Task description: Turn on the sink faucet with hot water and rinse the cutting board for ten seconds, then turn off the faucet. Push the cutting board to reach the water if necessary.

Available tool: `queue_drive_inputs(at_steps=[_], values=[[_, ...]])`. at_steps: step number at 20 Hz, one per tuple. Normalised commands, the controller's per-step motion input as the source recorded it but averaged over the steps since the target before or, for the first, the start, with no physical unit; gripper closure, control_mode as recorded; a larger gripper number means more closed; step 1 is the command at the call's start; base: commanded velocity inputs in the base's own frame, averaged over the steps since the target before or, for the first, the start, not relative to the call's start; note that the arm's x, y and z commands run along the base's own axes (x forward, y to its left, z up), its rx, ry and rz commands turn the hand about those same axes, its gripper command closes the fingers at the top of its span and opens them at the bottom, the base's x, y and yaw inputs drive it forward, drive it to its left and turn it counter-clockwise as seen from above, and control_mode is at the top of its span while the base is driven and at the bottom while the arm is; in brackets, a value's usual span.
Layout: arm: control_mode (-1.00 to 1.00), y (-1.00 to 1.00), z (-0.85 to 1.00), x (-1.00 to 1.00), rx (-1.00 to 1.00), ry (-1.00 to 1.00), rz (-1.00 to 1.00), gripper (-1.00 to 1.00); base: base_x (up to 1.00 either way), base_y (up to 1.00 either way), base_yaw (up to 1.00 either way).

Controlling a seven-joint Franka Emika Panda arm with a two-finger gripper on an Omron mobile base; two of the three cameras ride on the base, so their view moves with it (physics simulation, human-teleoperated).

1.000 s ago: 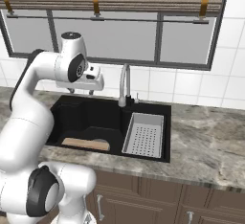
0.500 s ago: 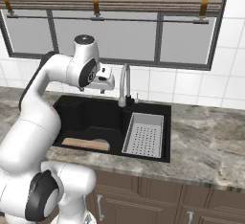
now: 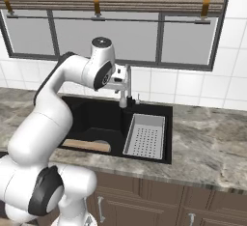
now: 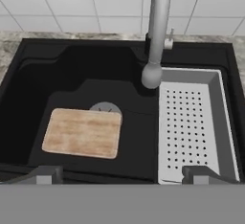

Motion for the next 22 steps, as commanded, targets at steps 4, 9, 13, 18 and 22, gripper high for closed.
queue_drive_inputs(at_steps=[4, 9, 13, 18, 22], values=[[-1.00, -0.31, 0.00, 0.23, 0.00, 0.00, -0.01, -1.00, 0.00, 0.00, 0.00], [-1.00, -0.23, 0.00, 0.24, 0.00, 0.00, -0.01, -1.00, 0.00, 0.00, 0.00], [-1.00, -0.14, 0.00, 0.26, 0.00, 0.00, -0.03, -1.00, 0.00, 0.00, 0.00], [-1.00, -0.10, 0.00, 0.26, 0.00, 0.00, -0.01, -1.00, 0.00, 0.00, 0.00], [-1.00, -0.07, 0.00, 0.29, 0.00, 0.00, 0.00, -1.00, 0.00, 0.00, 0.00]])
